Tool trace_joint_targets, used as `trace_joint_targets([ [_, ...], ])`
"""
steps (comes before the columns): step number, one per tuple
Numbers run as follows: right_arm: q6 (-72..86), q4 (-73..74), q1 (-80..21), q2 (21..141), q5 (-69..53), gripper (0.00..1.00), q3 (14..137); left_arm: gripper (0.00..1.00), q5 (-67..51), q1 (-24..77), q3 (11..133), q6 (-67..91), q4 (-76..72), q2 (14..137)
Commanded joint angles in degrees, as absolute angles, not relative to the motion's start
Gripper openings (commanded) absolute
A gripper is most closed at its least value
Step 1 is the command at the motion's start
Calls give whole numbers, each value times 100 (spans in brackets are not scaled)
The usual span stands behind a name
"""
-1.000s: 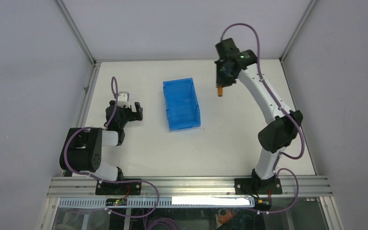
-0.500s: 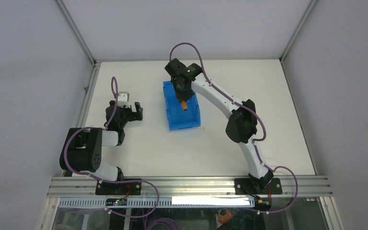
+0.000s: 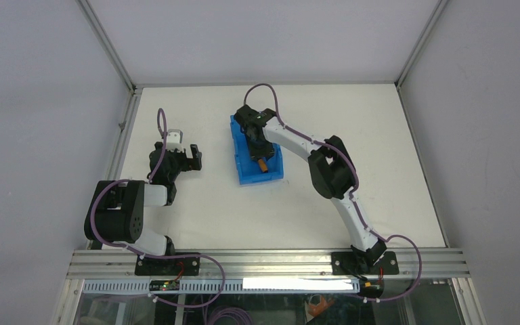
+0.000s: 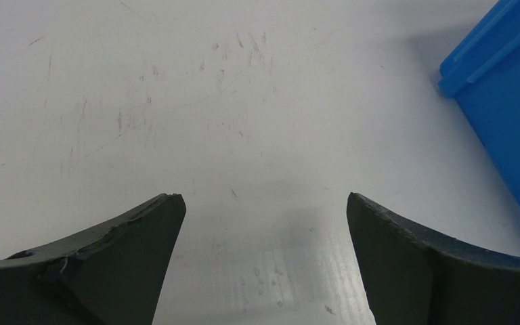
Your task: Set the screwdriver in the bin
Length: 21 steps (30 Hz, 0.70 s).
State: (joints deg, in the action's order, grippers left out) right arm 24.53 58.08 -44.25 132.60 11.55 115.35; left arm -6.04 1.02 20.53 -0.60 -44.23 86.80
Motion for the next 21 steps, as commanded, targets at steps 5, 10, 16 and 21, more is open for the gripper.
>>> trace_joint_targets([
  [5,2477,5710,-4580,12436,1525,43,11743,99,-667,45,2136,-12,-4786,8657],
  [10,2198,5837,-4695,11642,1502,48,11786,99,-667,45,2136,-12,-4786,8657],
  [16,1537,5645,-4672,10237,1397,99,11073,99,-667,45,2136,-12,-4786,8657],
  [21,1049,5272,-4435,9172,1251,99,9997,99,-667,45,2136,-12,-4786,8657],
])
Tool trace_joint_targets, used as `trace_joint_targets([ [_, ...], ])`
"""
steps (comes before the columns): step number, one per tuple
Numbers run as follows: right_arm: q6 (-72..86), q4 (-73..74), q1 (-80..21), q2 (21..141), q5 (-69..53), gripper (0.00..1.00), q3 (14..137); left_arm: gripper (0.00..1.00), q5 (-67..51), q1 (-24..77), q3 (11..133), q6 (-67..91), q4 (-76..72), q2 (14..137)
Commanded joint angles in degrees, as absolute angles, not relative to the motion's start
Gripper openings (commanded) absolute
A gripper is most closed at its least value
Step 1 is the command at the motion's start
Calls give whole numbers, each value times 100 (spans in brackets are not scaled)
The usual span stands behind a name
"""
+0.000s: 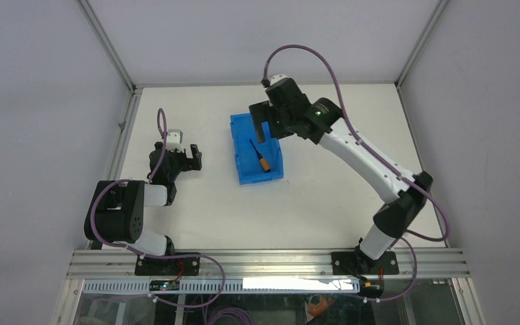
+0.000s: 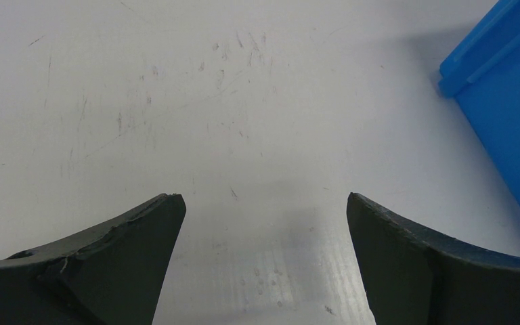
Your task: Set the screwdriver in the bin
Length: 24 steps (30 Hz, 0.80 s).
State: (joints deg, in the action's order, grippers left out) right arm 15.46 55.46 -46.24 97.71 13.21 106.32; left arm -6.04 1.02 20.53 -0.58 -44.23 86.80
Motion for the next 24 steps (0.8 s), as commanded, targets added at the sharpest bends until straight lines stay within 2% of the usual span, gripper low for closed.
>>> trace_joint_targets([
  [1,1046,5208,-4360,8987,1277,99,9738,99,-667,45,2136,-12,-4786,8657],
  [14,1656,2604,-2501,6159,1265,99,4951,99,-667,45,2136,-12,-4786,8657],
  [18,1687,2180,-2409,5986,1573,99,4244,99,-667,45,2136,-12,-4786,8657],
  [24,1641,1844,-2408,6114,1787,99,3957,99,-667,45,2136,-12,-4786,8657],
])
